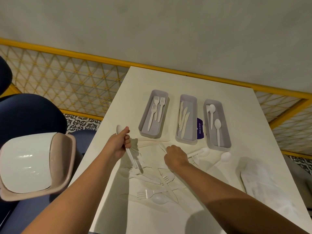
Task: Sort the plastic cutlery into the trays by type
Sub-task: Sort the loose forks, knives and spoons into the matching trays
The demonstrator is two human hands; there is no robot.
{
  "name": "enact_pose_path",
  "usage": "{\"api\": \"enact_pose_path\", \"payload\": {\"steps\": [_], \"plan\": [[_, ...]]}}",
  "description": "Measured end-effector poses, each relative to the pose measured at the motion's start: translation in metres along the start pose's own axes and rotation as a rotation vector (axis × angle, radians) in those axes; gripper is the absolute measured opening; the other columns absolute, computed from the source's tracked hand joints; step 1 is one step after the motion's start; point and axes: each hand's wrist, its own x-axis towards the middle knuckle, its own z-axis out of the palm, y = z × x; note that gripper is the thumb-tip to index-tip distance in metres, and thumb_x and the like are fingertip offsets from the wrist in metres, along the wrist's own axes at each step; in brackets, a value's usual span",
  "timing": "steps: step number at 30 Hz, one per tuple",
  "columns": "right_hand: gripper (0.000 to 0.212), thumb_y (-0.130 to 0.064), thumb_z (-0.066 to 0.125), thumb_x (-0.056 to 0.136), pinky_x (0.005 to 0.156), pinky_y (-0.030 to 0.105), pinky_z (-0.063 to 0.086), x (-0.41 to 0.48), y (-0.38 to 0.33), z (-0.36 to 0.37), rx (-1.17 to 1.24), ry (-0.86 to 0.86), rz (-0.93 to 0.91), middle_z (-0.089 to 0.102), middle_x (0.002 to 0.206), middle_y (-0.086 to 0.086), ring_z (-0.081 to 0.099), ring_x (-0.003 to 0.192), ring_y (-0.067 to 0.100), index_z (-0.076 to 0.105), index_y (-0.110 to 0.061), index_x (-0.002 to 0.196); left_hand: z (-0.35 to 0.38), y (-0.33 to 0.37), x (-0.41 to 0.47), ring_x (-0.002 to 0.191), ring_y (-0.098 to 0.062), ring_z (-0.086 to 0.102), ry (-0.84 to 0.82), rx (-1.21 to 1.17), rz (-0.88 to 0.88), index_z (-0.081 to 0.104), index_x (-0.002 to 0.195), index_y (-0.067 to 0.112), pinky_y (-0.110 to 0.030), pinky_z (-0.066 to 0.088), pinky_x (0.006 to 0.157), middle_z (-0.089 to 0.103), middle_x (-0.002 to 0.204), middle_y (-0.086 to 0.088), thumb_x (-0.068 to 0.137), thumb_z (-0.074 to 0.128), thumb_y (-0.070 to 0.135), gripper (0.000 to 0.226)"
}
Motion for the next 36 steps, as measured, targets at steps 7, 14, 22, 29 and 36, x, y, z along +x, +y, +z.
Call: {"api": "enact_pose_path", "payload": {"steps": [7, 14, 22, 29, 36], "plan": [[0.017, -0.008, 0.039, 0.097, 0.069, 0.027, 0.034, -0.003, -0.018, 0.012, 0.267, -0.014, -0.315, 0.056, 0.103, 0.015, 0.046, 0.085, 0.022, 0.053, -0.004, 0.107, -0.01, 0.002, 0.001, 0.03, -0.004, 0.027, 0.019, -0.018, -0.013, 0.046, 0.077, 0.011, -0.014, 0.023, 0.031, 0.033, 0.039, 0.007, 0.097, 0.048, 0.021, 0.022], [0.018, -0.015, 0.061, 0.087, 0.069, 0.021, 0.033, -0.005, -0.023, 0.021, 0.287, -0.115, -0.359, 0.045, 0.081, -0.002, 0.045, 0.082, 0.016, 0.063, -0.007, 0.103, -0.016, 0.001, -0.005, 0.03, -0.004, 0.026, 0.023, 0.012, -0.015, 0.045, 0.076, 0.012, -0.013, 0.021, 0.03, 0.031, 0.038, 0.008, 0.098, 0.047, 0.023, 0.024], [0.023, -0.019, 0.06, 0.088, 0.08, 0.029, 0.042, -0.001, -0.025, 0.029, 0.135, -0.045, -0.336, 0.044, 0.095, 0.007, 0.055, 0.1, 0.027, 0.063, -0.003, 0.105, -0.022, 0.001, -0.008, 0.031, -0.004, 0.028, 0.04, 0.031, -0.019, 0.047, 0.078, 0.011, -0.013, 0.023, 0.031, 0.034, 0.042, 0.006, 0.097, 0.048, 0.024, 0.022], [0.011, -0.014, 0.068, 0.082, 0.066, 0.022, 0.041, -0.003, -0.027, 0.012, 0.69, -0.015, -0.223, 0.051, 0.077, 0.001, 0.049, 0.072, 0.016, 0.058, -0.015, 0.077, -0.018, 0.006, -0.01, 0.037, -0.006, 0.028, 0.034, 0.053, 0.018, 0.046, 0.081, 0.013, -0.016, 0.025, 0.034, 0.031, 0.052, 0.004, 0.093, 0.051, 0.039, 0.03], [0.007, -0.012, 0.066, 0.085, 0.068, 0.022, 0.042, -0.009, -0.036, -0.022, 1.165, -0.02, -0.227, 0.056, 0.08, 0.007, 0.052, 0.077, 0.016, 0.061, -0.007, 0.083, 0.01, -0.002, -0.016, 0.052, -0.01, 0.029, -0.061, 0.134, 0.049, 0.05, 0.085, 0.015, -0.02, 0.031, 0.046, 0.032, 0.068, 0.001, 0.088, 0.052, 0.051, 0.036]]}}
